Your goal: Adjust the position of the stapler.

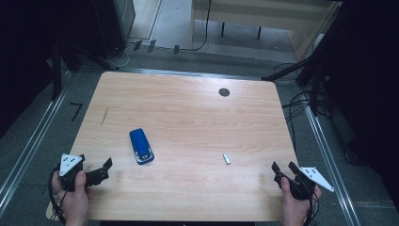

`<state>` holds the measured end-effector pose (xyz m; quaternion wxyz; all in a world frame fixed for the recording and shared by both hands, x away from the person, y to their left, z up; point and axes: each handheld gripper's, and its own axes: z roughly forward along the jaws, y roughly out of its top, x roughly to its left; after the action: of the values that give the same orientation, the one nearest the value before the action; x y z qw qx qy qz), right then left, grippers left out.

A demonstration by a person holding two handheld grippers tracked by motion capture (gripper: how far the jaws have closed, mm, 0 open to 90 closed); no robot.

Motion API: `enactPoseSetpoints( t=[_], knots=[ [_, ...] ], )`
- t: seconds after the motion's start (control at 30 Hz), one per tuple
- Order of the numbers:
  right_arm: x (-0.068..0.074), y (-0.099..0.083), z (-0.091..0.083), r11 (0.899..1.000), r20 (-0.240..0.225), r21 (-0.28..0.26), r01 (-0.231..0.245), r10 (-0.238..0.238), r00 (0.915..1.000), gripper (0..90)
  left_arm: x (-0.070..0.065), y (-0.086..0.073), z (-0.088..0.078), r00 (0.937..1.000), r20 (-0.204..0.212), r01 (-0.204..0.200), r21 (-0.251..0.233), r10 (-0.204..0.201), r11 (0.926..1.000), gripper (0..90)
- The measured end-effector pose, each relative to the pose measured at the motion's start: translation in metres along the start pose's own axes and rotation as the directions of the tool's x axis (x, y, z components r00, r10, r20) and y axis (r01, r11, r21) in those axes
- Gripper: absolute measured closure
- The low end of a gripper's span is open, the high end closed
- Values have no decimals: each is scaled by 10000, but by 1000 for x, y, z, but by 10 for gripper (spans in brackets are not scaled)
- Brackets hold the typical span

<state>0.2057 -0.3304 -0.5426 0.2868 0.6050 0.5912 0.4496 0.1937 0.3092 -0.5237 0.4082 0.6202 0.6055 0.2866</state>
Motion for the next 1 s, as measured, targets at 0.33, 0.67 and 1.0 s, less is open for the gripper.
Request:
enactPoseSetpoints(
  t=[0.33, 0.67, 1.0],
  knots=[
    [27, 5, 1, 9975, -765, 324, 631, -605, 9952, 275, -3, 2, 5, 9996, 120, -273, 220, 271, 9994, 0],
    [73, 21, 7, 9766, -1558, -82, 2151, -2137, 9644, 244, -5, 3, 6, 9991, 133, -404, 245, 401, 9989, 0],
    [134, 39, 29, 9608, -2313, -409, 2743, -2762, 9329, 258, -4, 2, 5, 9994, 199, -272, 210, 268, 9994, 0]
  ],
)
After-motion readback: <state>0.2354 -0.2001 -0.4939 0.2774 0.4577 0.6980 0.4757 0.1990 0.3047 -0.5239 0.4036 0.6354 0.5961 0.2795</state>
